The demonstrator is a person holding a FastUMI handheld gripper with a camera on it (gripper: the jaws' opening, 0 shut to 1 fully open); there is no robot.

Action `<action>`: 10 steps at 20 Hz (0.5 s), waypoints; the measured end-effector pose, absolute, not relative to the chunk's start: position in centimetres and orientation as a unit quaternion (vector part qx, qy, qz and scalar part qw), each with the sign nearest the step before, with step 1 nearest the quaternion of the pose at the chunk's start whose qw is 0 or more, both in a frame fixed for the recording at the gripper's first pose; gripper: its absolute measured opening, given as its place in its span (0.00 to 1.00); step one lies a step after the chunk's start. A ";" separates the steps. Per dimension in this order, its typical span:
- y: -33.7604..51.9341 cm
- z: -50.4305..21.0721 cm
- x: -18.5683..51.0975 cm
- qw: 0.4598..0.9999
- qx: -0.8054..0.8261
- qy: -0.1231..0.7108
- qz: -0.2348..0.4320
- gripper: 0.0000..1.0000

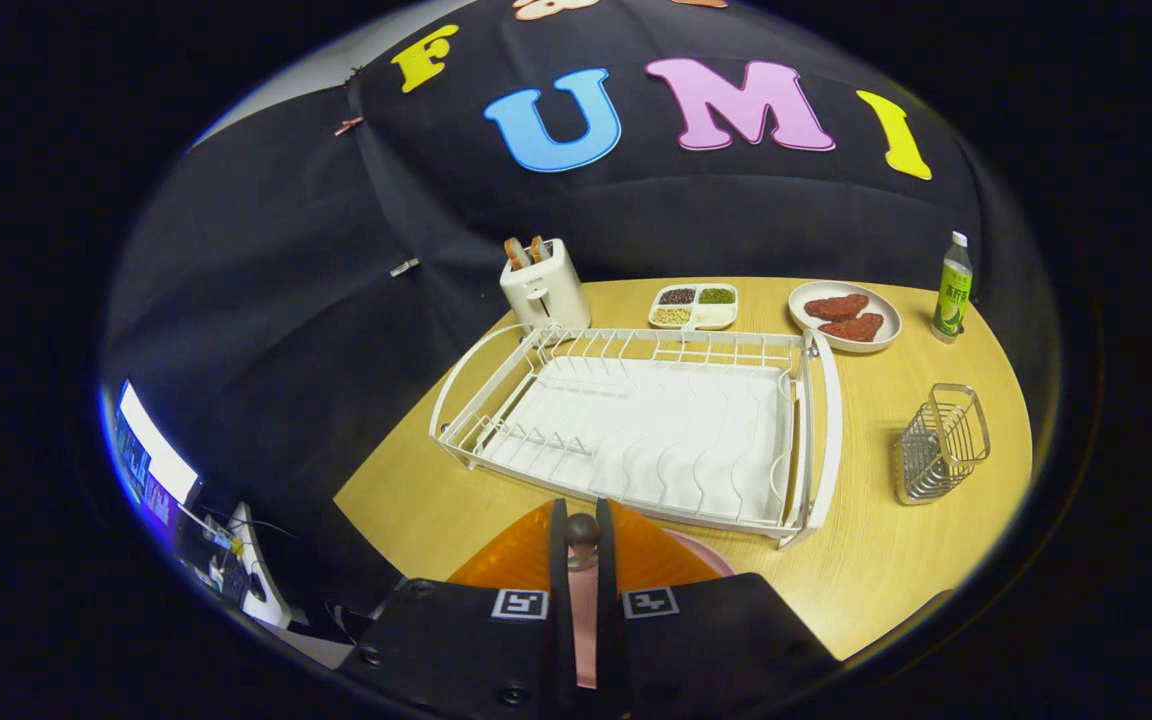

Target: Take the plate from the dish rack, then take the spoon from the basket and place it into the plate.

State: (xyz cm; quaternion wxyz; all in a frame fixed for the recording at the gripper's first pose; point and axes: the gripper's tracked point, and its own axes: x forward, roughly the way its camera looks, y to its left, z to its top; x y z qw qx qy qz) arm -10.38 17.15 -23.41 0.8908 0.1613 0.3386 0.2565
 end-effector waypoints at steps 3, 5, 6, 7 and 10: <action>17.3 -24.8 -11.0 0.888 0.147 0.348 0.263 0.12; 16.8 -25.4 -11.9 0.884 0.140 0.356 0.270 0.12; 16.9 -25.7 -12.3 0.880 0.140 0.360 0.276 0.13; 16.7 -25.8 -12.7 0.878 0.136 0.363 0.280 0.15; 15.6 -26.9 -13.8 0.871 0.121 0.380 0.286 0.17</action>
